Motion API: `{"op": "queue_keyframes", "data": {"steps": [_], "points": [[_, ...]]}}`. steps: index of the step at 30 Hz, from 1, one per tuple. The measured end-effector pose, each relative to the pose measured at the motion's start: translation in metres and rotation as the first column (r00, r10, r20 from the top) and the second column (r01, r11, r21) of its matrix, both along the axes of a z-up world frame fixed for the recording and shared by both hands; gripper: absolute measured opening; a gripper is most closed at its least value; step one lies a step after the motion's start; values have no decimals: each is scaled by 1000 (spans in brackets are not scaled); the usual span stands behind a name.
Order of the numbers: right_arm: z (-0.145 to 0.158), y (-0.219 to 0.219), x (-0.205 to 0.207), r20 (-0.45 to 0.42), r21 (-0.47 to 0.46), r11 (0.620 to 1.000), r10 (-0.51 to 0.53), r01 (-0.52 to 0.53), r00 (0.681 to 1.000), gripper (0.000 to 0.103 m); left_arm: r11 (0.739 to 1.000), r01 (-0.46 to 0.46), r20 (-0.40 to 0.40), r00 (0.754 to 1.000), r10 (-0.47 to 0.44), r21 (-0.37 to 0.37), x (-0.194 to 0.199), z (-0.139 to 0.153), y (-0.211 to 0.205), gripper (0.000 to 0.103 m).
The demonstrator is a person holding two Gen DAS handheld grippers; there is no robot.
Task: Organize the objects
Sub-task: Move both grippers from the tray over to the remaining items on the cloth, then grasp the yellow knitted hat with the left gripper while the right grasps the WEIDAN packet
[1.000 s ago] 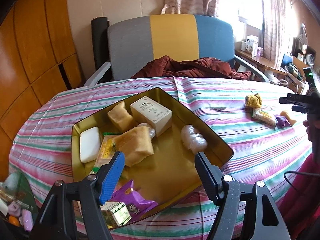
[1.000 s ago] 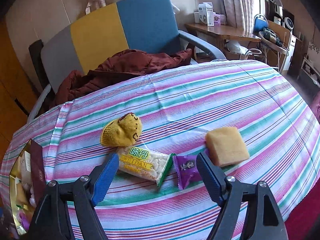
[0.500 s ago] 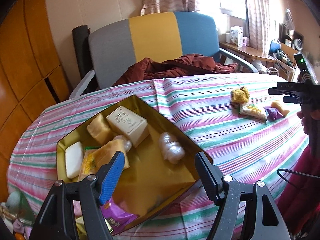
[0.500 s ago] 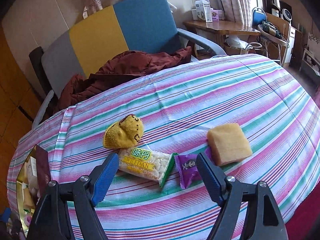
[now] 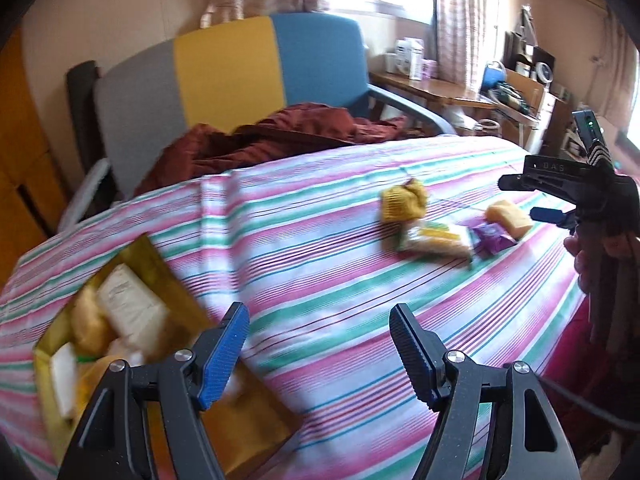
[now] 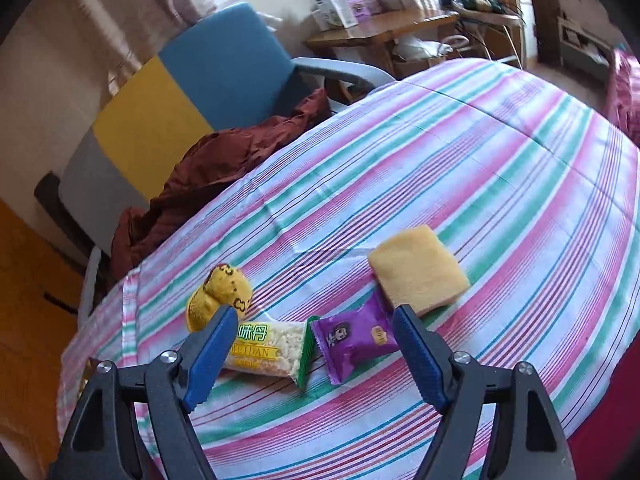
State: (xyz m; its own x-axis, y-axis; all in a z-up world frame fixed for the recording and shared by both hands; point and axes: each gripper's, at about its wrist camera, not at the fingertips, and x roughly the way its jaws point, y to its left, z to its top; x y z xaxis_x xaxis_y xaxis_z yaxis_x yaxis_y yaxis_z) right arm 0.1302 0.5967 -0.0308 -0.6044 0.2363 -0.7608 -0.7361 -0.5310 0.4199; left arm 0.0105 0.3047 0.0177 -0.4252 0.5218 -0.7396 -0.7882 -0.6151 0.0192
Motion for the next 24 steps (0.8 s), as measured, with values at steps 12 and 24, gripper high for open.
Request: {"op": "queue_keyframes", "data": {"steps": [12,24], "points": [[-8,18,18,-82,-127,989,-81,70,993,81,999,50,229,972,-47,-9,-24,-38,96,72],[-14,18,14,-102,-178,984,-49,30,994,82,996,82,155,985,-78,-22,-54,-46,193,81]]}}
